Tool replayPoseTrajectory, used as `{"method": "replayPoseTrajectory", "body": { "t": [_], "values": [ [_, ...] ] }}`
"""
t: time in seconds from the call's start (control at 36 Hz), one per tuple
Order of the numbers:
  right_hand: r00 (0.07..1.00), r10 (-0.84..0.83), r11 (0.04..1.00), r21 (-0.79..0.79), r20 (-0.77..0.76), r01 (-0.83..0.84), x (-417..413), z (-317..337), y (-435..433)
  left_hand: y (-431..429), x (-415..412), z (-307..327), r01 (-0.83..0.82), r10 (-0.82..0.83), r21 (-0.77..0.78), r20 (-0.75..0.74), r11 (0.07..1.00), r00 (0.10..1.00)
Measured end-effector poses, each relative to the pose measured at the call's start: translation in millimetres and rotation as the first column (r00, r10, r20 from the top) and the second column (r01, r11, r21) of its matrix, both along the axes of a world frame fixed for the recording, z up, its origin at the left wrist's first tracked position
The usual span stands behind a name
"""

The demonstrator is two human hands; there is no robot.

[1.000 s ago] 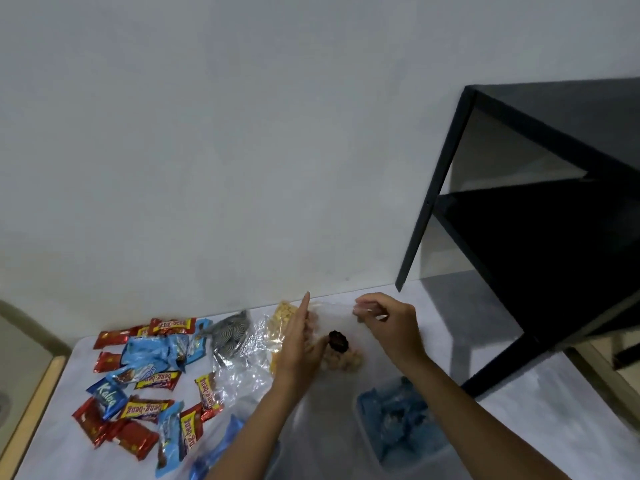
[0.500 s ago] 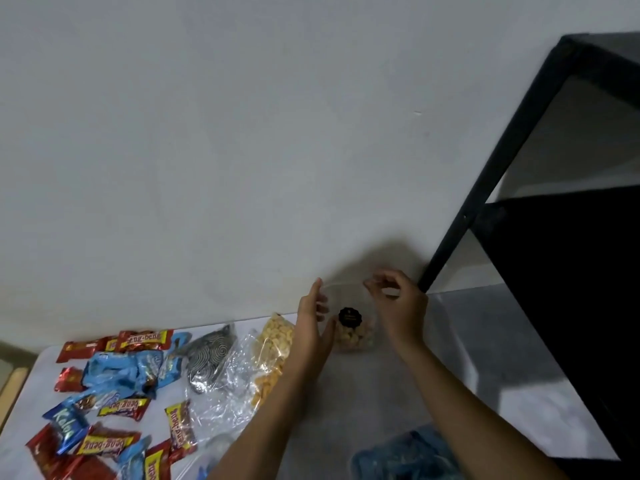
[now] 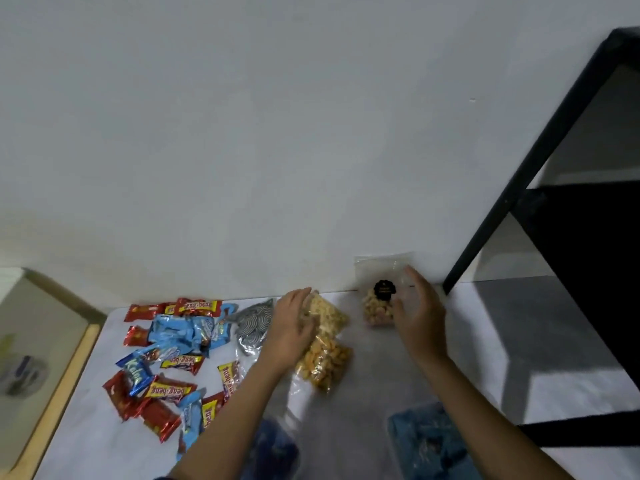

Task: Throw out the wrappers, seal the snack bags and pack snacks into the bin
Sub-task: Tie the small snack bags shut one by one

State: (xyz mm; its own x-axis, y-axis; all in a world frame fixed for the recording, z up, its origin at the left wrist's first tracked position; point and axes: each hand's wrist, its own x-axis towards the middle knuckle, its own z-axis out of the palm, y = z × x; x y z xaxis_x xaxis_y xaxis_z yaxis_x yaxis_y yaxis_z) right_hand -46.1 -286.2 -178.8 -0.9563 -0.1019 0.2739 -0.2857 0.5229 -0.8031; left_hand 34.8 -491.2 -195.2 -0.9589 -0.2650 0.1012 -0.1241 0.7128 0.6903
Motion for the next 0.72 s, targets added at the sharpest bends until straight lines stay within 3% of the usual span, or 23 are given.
{"method": "replayPoseTrajectory", "body": {
  "t": [0.08,0.14,0.28,0.39,0.5,0.56,0.61,0.72],
  "values": [
    [0.992,0.088,0.996,-0.003,0.086,-0.088,22,-7,-16,-24,15,-4,0.093,-0.062,-0.098,0.279,0.991,0.958],
    [0.952,0.238,0.969,0.021,0.191,-0.246,38,-16,-30,-35,23,-6,0.161,-0.108,-0.112,0.376,0.981,0.920],
    [0.823,0.482,0.767,0.309,0.301,-0.563,74,-35,-65,-48,33,-2,0.172,-0.140,-0.046,0.395,0.984,0.908],
    [0.779,0.483,0.529,0.576,0.399,-0.623,95,-46,-82,-54,40,0,0.126,-0.119,0.010,0.414,0.992,0.903],
    [0.771,0.494,0.434,0.655,0.402,-0.619,104,-55,-87,-59,48,0,0.045,-0.101,0.145,0.413,0.988,0.905],
    [0.792,0.505,0.456,0.674,0.342,-0.581,106,-59,-87,-62,53,0,0.016,-0.113,0.229,0.415,0.973,0.903],
    [0.817,0.540,0.554,0.645,0.203,-0.527,106,-57,-86,-63,56,2,-0.001,-0.121,0.292,0.401,0.956,0.908],
    [0.783,0.622,0.630,0.602,-0.012,-0.491,108,-46,-76,-59,55,13,-0.068,-0.112,0.424,0.385,0.903,0.916]
  ]
}}
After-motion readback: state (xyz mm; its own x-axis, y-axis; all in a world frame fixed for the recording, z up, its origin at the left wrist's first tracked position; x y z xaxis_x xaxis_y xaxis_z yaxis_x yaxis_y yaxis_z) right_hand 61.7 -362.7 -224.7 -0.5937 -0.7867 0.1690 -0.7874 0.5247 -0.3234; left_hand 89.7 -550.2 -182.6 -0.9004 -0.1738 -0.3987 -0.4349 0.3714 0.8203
